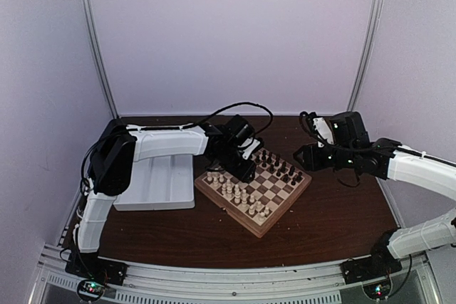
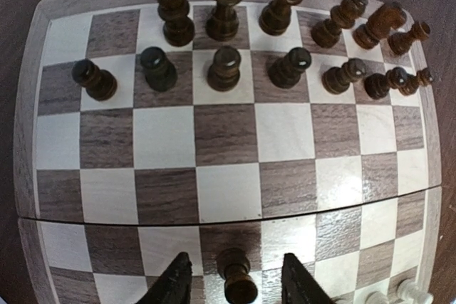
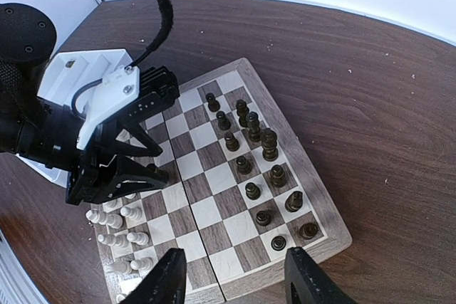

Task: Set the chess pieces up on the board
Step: Place the chess piece on the chessboard, then move the chessboard to the center of the board.

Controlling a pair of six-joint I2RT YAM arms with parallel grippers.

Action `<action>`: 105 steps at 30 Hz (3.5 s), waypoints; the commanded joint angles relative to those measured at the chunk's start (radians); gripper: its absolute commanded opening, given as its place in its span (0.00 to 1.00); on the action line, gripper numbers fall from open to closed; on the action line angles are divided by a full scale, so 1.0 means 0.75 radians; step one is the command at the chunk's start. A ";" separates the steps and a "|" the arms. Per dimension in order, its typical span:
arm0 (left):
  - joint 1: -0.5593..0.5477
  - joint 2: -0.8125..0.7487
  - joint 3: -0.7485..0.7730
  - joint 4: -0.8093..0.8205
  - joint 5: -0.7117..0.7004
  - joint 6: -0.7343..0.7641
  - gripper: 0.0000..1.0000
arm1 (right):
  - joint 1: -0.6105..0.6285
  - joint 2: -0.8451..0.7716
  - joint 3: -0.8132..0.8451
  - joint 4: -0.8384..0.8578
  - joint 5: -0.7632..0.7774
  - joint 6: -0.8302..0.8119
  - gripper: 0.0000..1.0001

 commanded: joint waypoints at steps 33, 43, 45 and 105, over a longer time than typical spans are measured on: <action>0.525 -1.178 -0.832 -0.004 -0.241 -0.133 0.54 | 0.265 0.701 0.610 -0.296 -0.069 -0.187 0.50; 0.562 -1.187 -0.921 0.004 -0.090 -0.105 0.53 | 0.307 0.797 0.694 -0.316 -0.004 -0.174 0.49; 0.562 -1.165 -0.915 0.003 -0.059 -0.106 0.53 | 0.307 0.807 0.705 -0.320 -0.012 -0.175 0.48; 0.547 0.216 0.258 -0.166 0.584 -0.211 0.00 | -0.583 0.948 0.435 -0.026 -0.756 0.045 0.00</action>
